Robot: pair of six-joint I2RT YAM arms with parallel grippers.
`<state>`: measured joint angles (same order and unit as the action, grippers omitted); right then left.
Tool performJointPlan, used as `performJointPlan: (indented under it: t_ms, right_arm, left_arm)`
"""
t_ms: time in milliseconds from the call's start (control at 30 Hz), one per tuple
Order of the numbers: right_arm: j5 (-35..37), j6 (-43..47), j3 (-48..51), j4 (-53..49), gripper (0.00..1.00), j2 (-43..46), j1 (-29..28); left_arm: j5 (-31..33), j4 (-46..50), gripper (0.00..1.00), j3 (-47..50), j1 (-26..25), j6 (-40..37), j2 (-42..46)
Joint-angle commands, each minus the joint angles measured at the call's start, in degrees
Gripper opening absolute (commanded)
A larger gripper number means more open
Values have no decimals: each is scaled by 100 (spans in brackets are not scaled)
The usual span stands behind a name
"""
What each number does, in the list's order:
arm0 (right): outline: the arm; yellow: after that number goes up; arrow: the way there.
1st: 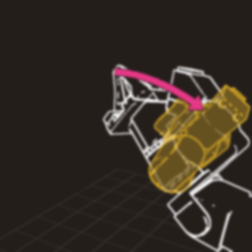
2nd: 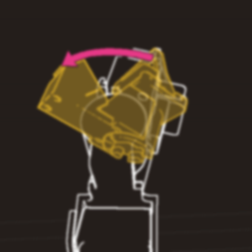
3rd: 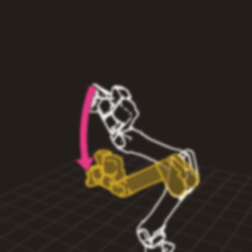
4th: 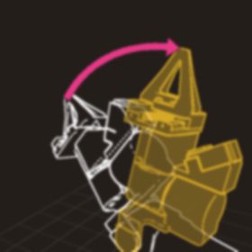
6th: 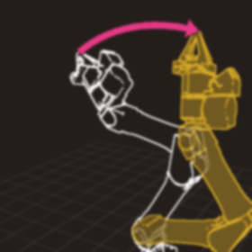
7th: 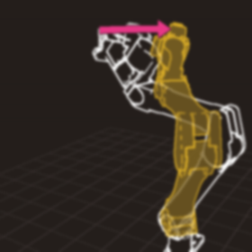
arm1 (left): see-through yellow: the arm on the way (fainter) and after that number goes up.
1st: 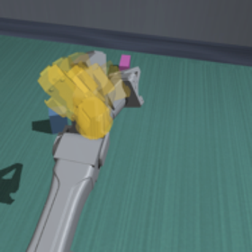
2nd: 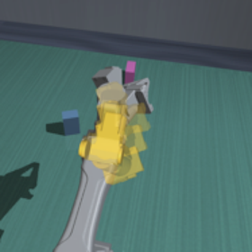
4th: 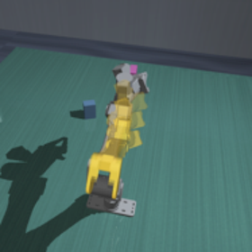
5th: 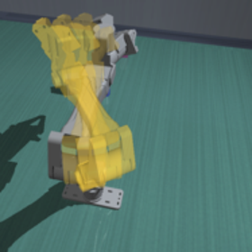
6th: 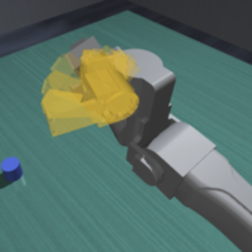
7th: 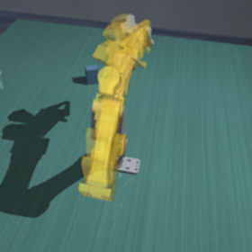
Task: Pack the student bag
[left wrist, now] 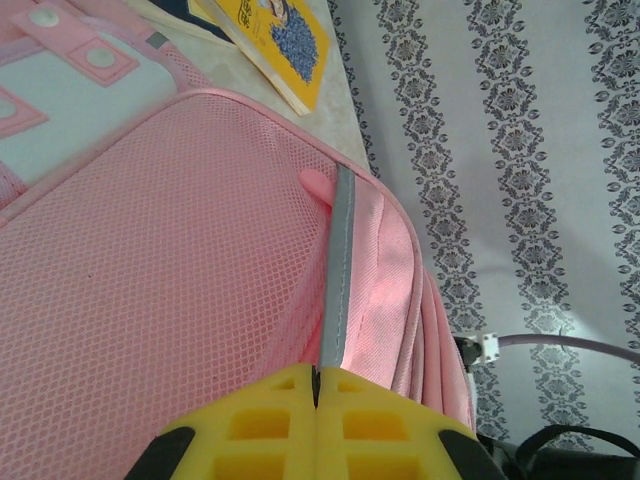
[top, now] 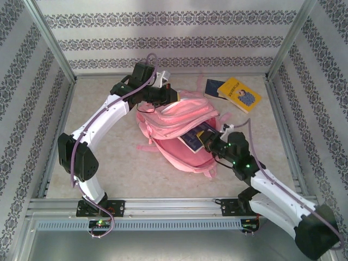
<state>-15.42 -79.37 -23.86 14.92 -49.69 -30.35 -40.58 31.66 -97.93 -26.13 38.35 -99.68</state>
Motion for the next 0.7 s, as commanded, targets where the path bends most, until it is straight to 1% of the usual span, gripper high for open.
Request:
performJointPlan:
  t_ms: [0,233,367,400,467,567,667]
  right_arm:
    - [304,39,-522,1195,0,-585,-249]
    - [806,102,-1370,1484,0,-2409,-513]
    - [842,178,-2065,1576,0,-3515,-590]
    - [839,223,-2249,1565,1,-3748,-616]
    - [806,351,-2673,1479,16,-4229,-661]
    - [726,492,-3148,1309,44,-4733,-696]
    - [578,777,-3377,1190,60,-4901,-689]
  left_arm:
    - [-321,-792,0,-55,83,210,436]
    - [-323,-964,0,-66,85,365,566]
    - [-242,-1027,0,-30,82,425,698]
    - [-229,-1045,0,-12,90,432,728]
    - [-176,-1057,0,40,85,407,788]
    - [-38,-917,0,72,113,237,846]
    - [87,-756,0,193,249,63,932]
